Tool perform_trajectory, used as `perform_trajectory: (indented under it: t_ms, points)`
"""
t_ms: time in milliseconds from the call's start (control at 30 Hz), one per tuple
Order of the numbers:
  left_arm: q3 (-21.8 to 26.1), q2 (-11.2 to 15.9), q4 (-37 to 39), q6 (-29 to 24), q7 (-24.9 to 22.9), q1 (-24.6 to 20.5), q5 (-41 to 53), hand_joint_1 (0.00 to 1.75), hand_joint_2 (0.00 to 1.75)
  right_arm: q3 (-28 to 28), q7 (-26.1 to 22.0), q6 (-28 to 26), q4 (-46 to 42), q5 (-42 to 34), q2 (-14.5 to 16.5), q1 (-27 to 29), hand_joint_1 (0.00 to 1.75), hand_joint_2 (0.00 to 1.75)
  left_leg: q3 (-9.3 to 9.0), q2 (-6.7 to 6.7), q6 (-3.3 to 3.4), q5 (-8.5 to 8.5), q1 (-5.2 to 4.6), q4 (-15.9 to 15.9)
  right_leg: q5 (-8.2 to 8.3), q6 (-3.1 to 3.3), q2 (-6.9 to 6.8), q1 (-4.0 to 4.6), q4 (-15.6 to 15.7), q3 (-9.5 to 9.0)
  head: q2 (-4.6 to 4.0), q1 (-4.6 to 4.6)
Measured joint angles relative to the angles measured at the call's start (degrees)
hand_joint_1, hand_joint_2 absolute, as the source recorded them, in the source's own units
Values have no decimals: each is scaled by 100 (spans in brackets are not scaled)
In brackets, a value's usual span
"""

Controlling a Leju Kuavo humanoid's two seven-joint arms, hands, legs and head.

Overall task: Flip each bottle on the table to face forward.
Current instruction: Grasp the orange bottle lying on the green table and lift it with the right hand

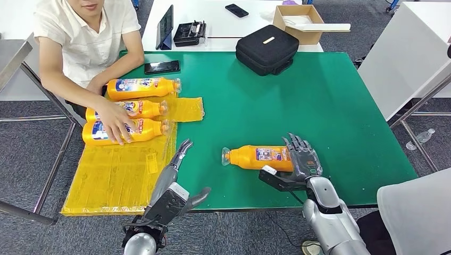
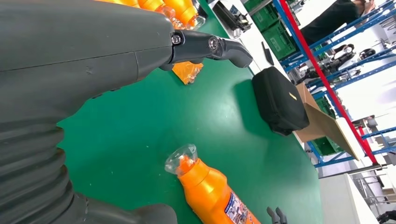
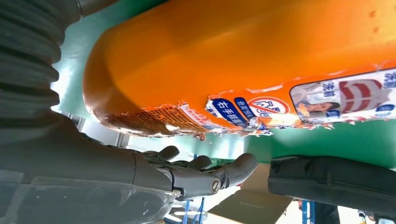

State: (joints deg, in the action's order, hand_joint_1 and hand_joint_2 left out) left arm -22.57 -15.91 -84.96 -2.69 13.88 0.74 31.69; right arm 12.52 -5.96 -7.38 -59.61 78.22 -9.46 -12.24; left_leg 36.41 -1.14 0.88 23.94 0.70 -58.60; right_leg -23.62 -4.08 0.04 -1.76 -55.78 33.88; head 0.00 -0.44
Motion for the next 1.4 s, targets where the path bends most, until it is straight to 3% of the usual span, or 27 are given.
perform_trajectory:
  t_ms: [33,100,167,267,900,1133,1400]
  points:
    - [-1,0,3,0,4,-1,2,0,175,-10,-14,14,39,-37,1,-9,0,175,-1,0,0,0,0,0,0,0,0,0,0,0,0,-1]
    - [-3,0,11,0,11,-4,5,0,175,-42,-61,25,125,-119,5,-36,70,175,-5,0,0,0,0,0,0,0,0,0,0,-2,0,0]
    - [-11,0,25,3,20,-9,10,0,175,-73,-141,36,241,-228,10,-68,151,175,-10,1,0,0,0,0,1,0,0,0,1,-6,0,1]
    - [-29,-1,56,14,34,-20,16,0,175,-107,-291,44,416,-399,16,-99,173,175,-14,2,0,0,0,0,2,1,0,0,1,-8,0,0]
    - [-42,0,180,35,91,-51,31,0,175,-322,-623,115,888,-1027,2,-280,175,175,-59,-3,-3,8,0,0,-11,-9,1,0,4,3,0,-1]
    - [-27,-2,206,107,150,-56,-468,0,175,-549,-1337,527,910,-2183,-29,-218,175,175,-70,2,-3,12,0,0,-11,-9,2,1,5,-3,0,1]
    - [-25,-2,220,141,143,-60,-556,0,175,-598,-1416,592,889,-2322,-45,-182,175,175,-73,4,-4,14,0,0,-11,-9,3,1,5,-5,0,0]
